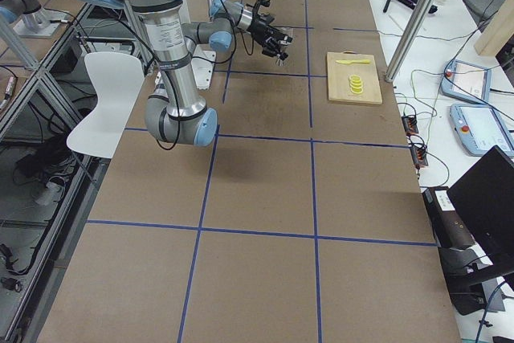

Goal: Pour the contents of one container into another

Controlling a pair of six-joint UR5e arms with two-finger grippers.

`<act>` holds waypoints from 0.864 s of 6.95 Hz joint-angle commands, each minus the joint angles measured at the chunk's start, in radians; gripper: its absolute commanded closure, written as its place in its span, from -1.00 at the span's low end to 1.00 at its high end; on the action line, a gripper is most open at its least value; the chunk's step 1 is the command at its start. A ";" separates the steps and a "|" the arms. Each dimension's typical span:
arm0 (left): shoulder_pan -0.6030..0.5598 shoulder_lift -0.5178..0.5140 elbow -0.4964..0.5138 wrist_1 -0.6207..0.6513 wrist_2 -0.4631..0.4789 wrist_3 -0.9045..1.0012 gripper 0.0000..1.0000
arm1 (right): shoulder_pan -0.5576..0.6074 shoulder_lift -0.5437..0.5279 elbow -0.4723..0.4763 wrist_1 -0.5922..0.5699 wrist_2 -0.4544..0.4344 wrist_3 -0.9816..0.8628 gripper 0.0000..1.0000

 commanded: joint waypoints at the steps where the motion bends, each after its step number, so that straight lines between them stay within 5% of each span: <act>1: -0.037 0.166 -0.160 -0.028 0.001 -0.007 1.00 | 0.007 -0.120 0.001 0.129 0.018 0.160 1.00; 3: -0.053 0.376 -0.188 -0.126 0.024 -0.126 1.00 | 0.039 -0.184 0.007 0.131 0.027 0.234 1.00; 6: -0.053 0.786 -0.181 -0.468 0.060 -0.142 1.00 | 0.084 -0.202 0.027 0.129 0.106 0.234 1.00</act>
